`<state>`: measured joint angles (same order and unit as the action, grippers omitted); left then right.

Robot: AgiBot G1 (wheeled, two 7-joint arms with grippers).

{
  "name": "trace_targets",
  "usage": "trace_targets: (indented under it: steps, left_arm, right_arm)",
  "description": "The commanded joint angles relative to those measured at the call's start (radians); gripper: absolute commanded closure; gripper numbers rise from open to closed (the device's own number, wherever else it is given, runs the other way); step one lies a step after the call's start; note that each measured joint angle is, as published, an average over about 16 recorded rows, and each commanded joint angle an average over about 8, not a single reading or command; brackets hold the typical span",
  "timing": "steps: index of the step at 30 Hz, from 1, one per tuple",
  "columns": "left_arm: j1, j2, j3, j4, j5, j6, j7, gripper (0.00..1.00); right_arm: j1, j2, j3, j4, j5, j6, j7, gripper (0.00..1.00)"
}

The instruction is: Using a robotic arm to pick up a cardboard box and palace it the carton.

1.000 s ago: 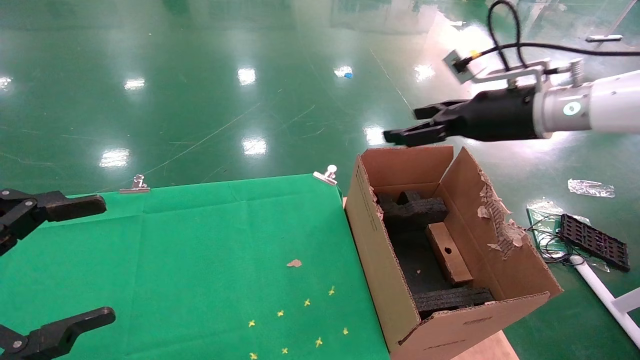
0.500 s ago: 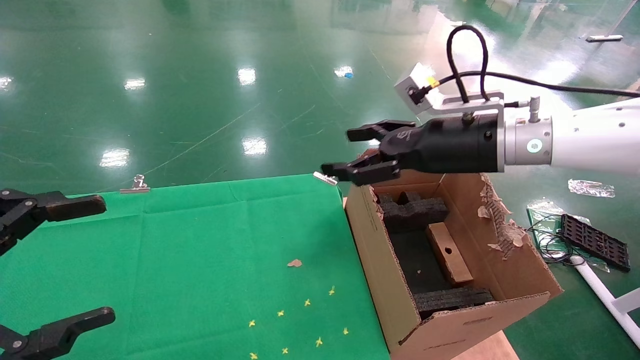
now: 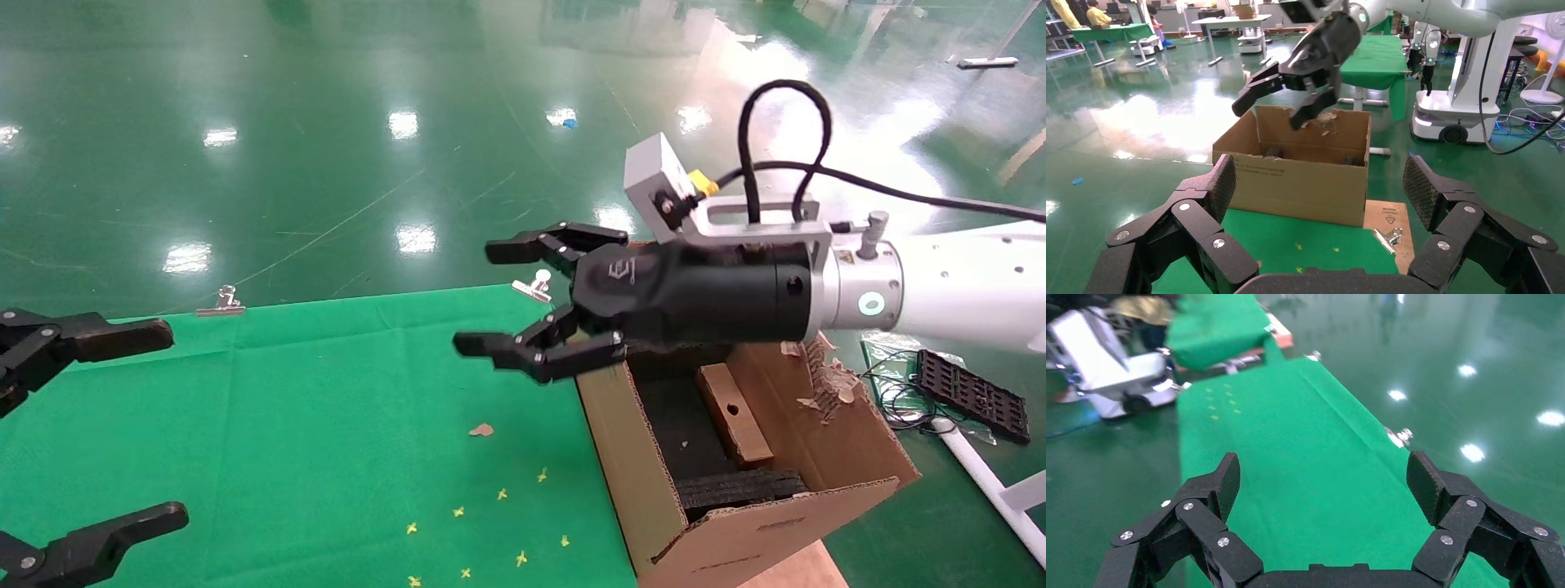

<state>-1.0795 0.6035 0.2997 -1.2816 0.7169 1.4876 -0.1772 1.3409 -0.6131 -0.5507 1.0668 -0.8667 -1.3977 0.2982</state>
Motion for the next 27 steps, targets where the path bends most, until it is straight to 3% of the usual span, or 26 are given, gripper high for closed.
trace_targets:
  steps: [1,16,27]
  left_arm:
    - [0.000,0.000,0.000,0.000,0.000,0.000,0.000,0.00]
    - [0.000,0.000,0.001,0.000,-0.001,0.000,0.000,0.00]
    - [0.000,0.000,0.001,0.000,-0.001,-0.001,0.000,0.00]
  right_arm:
    - [-0.035,0.000,0.035,0.028,0.018,-0.013,-0.014,0.00]
    - [-0.272,0.002,0.277,0.222,0.139,-0.100,-0.112,0.00]
    - [-0.285,0.002,0.290,0.232,0.148,-0.105,-0.115,0.00]
